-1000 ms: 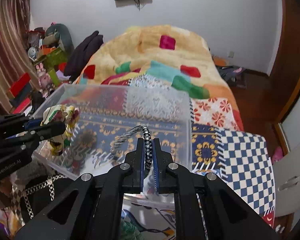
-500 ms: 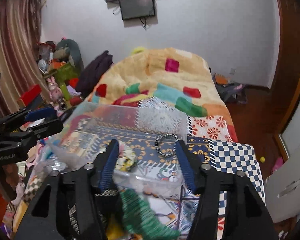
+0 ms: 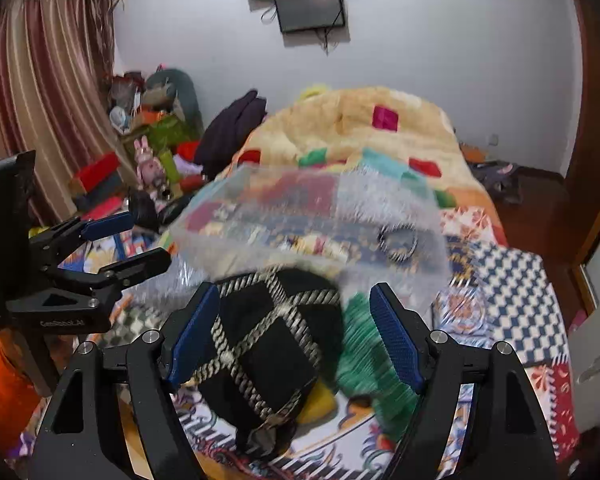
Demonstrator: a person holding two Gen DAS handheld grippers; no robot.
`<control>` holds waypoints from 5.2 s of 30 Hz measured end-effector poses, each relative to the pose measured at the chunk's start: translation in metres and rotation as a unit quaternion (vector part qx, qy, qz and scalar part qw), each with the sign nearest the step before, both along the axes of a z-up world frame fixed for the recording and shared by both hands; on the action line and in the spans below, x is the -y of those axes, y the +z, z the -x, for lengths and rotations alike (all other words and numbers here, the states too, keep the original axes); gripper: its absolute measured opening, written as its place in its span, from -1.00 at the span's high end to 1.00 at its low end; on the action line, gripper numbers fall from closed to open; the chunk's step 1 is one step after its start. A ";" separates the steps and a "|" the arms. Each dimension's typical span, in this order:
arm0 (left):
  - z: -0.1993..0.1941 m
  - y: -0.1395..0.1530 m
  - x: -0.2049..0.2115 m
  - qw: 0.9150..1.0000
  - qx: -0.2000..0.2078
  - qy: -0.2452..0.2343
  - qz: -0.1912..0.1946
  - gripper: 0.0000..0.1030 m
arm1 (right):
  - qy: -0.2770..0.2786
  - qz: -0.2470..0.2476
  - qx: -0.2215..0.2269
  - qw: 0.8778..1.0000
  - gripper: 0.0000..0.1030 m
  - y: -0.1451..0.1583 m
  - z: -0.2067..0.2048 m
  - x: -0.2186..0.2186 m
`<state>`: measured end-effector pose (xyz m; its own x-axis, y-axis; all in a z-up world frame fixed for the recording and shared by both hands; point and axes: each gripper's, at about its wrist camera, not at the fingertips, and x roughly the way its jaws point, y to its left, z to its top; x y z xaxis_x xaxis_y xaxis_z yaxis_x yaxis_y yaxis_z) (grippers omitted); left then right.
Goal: Organize soft objects
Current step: 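Grasp the clear bag of silver items with the left tool while the right tool grasps the black hat, then drop the silver-item bag into the box with the left tool while the right tool drops the black hat in, then grasp the white cloth with the left tool while the right tool grasps the green knitted cloth, then place the white cloth into the box with the left tool while the right tool places the green cloth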
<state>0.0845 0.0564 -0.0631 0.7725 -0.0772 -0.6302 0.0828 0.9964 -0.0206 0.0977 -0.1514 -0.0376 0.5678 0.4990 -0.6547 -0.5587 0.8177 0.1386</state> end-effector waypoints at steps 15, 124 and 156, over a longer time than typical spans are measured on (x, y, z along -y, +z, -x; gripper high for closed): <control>-0.002 -0.043 -0.005 0.998 -0.042 0.004 0.053 -0.12 | 0.008 0.029 -0.016 0.999 0.16 -0.027 0.006 -0.015; -0.001 -0.038 0.041 0.994 -0.054 -0.070 0.067 0.83 | -0.049 0.055 -0.041 0.996 0.69 -0.048 -0.006 0.049; -0.062 0.026 0.005 0.998 0.039 0.008 0.054 0.89 | 0.000 -0.007 0.043 0.999 0.70 0.018 -0.056 -0.009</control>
<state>0.1461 0.0515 -0.0376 0.8209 -0.1286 -0.5565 0.0725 0.9899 -0.1219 0.1541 -0.1420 -0.0195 0.6212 0.5083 -0.5965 -0.5690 0.8159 0.1027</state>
